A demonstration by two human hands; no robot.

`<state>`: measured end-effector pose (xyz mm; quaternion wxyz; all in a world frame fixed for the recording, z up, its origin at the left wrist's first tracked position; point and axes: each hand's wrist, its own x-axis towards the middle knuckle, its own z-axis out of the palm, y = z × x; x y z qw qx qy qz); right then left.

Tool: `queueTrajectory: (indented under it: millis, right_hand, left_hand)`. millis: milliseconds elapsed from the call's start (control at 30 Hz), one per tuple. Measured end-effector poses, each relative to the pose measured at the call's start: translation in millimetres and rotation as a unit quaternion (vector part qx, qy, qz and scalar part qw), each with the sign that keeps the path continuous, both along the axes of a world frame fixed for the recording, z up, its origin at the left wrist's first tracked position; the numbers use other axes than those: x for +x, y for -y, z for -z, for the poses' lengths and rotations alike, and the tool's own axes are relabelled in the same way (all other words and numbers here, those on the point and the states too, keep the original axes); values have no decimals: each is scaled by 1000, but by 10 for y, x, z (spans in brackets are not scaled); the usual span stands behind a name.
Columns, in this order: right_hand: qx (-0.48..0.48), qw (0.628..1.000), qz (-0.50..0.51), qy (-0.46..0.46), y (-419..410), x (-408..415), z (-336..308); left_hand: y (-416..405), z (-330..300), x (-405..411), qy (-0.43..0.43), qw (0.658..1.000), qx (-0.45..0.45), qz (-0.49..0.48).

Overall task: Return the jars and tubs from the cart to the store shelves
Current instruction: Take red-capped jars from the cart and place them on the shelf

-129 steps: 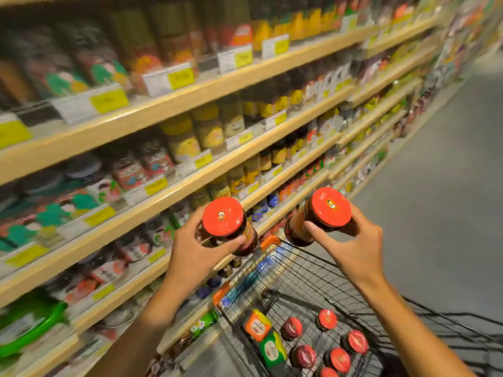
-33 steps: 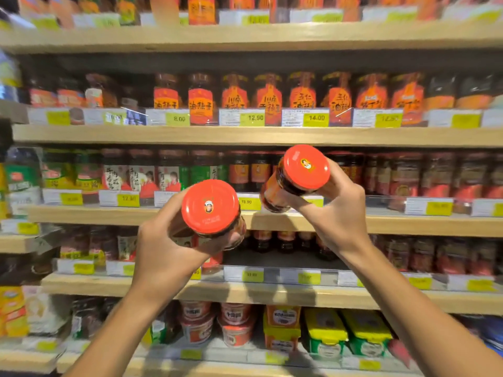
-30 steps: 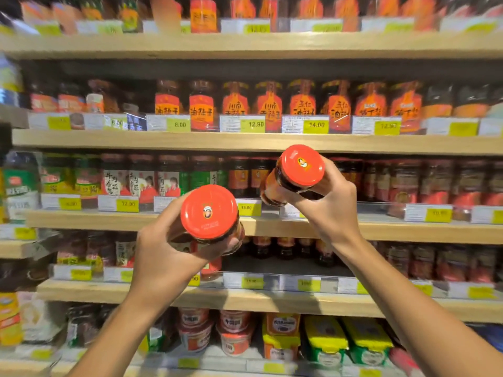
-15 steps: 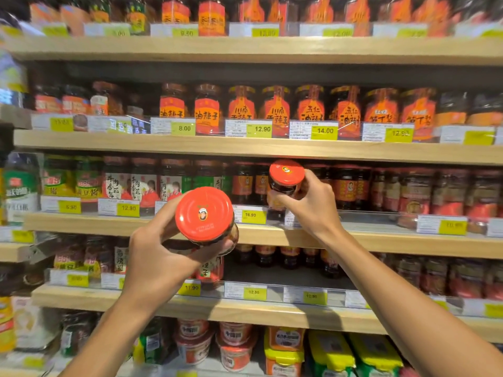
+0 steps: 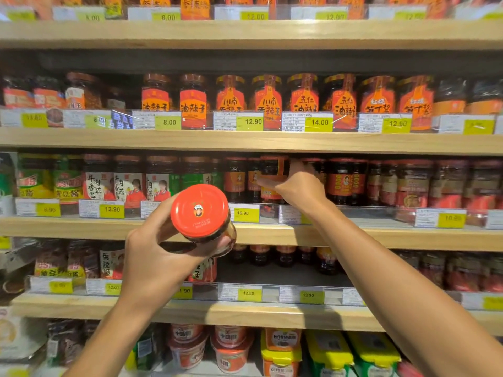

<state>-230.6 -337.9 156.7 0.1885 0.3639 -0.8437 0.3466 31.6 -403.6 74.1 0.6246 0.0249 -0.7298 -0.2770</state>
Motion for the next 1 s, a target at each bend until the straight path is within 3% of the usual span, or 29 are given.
queueTrajectory:
  millis: [233, 400, 733, 1000]
  right_hand:
    - [45, 999, -4, -22, -89, 58, -29]
    - [-1, 997, 2, -81, -375, 96, 110]
    - [-116, 985, -98, -83, -953, 274, 330]
    - [-138, 978, -129, -84, -1154, 174, 446]
  left_hand:
    - [-26, -25, -42, -2, 1000, 2, 1]
    - [-61, -102, -89, -28, 1000, 10, 0]
    - [89, -446, -591, -96, 994, 42, -13]
    - [294, -424, -997, -70, 994, 66, -60]
